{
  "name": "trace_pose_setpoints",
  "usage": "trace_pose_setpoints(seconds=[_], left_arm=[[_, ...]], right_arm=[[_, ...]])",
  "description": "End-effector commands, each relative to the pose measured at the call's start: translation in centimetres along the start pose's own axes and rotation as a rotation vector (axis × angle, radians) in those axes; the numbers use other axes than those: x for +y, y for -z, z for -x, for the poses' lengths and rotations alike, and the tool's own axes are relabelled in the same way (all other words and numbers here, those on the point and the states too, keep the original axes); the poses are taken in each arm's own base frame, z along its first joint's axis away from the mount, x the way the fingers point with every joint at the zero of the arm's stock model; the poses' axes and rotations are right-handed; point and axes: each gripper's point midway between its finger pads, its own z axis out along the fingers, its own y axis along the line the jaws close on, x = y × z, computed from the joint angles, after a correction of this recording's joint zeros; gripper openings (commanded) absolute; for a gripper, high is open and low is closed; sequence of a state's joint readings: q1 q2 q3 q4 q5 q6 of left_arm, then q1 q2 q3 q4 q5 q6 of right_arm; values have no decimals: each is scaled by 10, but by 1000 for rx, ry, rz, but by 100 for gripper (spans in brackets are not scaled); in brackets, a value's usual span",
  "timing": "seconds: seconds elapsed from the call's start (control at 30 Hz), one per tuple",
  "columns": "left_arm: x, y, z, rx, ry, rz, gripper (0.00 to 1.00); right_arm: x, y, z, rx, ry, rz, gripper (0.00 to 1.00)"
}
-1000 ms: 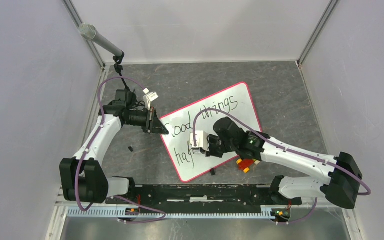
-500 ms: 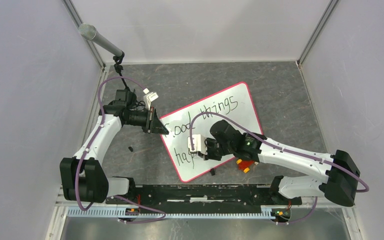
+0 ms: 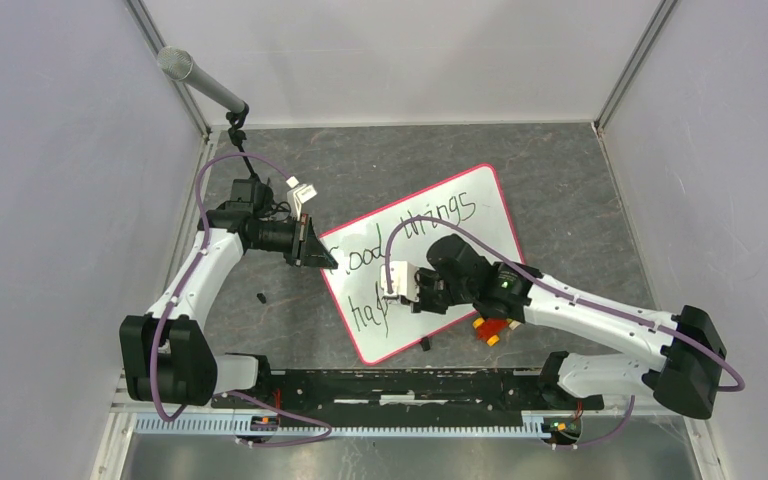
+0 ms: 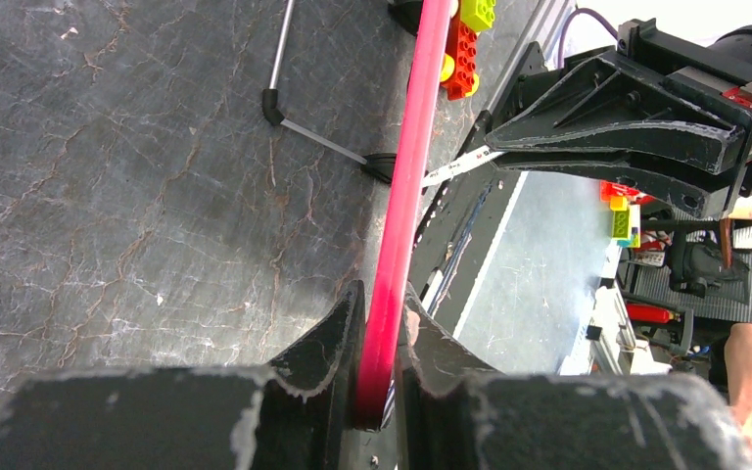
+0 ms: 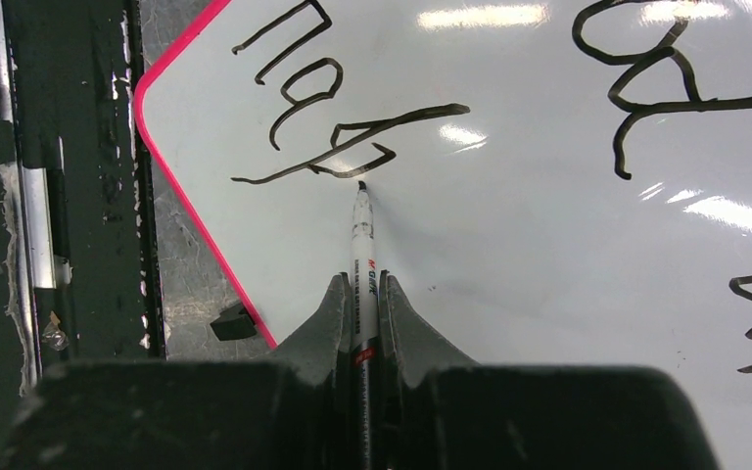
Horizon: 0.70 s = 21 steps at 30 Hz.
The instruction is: Write a sentence on the whiteboard
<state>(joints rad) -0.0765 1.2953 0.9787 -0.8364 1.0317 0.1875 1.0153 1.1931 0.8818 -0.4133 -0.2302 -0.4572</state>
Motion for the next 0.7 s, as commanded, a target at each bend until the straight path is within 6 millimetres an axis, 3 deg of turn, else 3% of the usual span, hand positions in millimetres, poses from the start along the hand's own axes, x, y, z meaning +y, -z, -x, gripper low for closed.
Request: trace_pose_setpoints(seconds=[0.0, 0.27, 0.5, 0.67], left_arm=[[13, 3, 11, -14, -83, 83, 2], [14, 2, 12, -12, -82, 82, 2], [14, 2, 12, -13, -84, 82, 2], [14, 2, 11, -11, -85, 84, 2]], right_arm=[[-20, 4, 12, -16, 24, -62, 0], [-55, 21, 24, -36, 12, -148, 0], [-53, 19, 27, -43, 15, -125, 0], [-42, 16, 11, -15, 2, -94, 0]])
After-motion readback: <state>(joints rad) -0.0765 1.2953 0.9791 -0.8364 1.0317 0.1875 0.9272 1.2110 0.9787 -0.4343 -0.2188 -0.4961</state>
